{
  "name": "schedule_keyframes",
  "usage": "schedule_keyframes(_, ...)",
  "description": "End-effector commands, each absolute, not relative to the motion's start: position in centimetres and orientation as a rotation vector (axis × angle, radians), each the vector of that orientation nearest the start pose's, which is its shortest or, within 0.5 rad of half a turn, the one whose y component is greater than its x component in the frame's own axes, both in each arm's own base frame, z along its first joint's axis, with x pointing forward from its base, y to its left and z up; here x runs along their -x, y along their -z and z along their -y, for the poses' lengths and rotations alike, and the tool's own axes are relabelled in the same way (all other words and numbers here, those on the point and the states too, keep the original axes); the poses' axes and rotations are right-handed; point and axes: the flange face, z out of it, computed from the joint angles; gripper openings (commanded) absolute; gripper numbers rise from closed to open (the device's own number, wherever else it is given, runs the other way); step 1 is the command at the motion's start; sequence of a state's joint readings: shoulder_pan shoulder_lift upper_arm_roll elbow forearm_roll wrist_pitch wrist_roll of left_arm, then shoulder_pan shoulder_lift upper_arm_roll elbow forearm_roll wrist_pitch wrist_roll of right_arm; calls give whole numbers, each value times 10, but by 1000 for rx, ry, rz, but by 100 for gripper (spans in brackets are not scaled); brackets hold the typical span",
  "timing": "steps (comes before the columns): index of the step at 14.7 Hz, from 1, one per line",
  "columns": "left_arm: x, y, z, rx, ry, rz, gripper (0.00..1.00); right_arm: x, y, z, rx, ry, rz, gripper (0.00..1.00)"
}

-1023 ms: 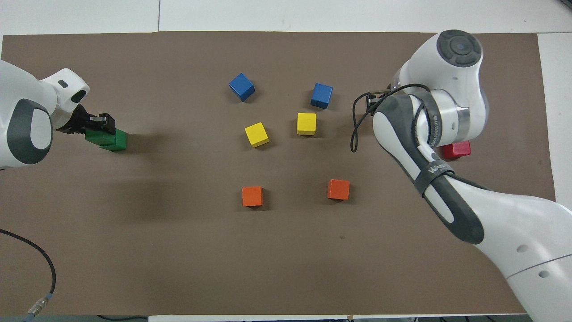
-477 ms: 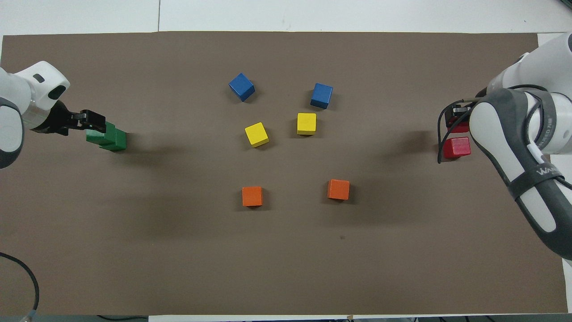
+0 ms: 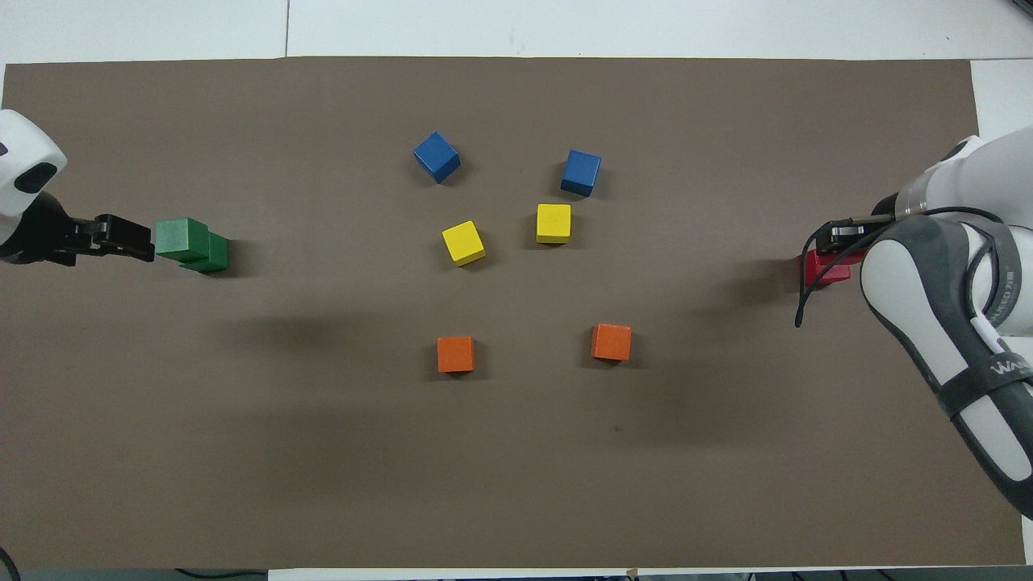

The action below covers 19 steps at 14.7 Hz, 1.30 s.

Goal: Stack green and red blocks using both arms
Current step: 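Open the left gripper while the right gripper lowers the red onto the red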

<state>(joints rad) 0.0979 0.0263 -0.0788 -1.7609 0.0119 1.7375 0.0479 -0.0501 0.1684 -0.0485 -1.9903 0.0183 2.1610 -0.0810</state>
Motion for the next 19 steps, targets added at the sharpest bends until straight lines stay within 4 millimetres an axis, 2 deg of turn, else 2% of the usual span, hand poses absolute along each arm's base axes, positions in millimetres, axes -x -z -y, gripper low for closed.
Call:
schedule_keyframes(1,-543,-559,-9,3139,-111,-38,100,-571,-377,65,3139,39,-18,0)
schedule_keyframes(4,-541,-559,-13,3139,-94,-33,100,-572,-371,68,3140,49,1,0)
schedule_keyframes(8,-546,-562,0,3139,-49,-34,100,-567,-360,73,3141,51,30,0)
schedule_keyframes(12,-561,-574,18,3141,-82,-70,100,-568,-361,70,3142,63,95,0)
schedule_keyframes(15,-556,-565,25,3138,-91,46,100,-569,-360,71,3141,63,140,0)
schedule_keyframes(19,-556,-566,16,3138,-96,58,100,-569,-354,73,3139,46,143,0)
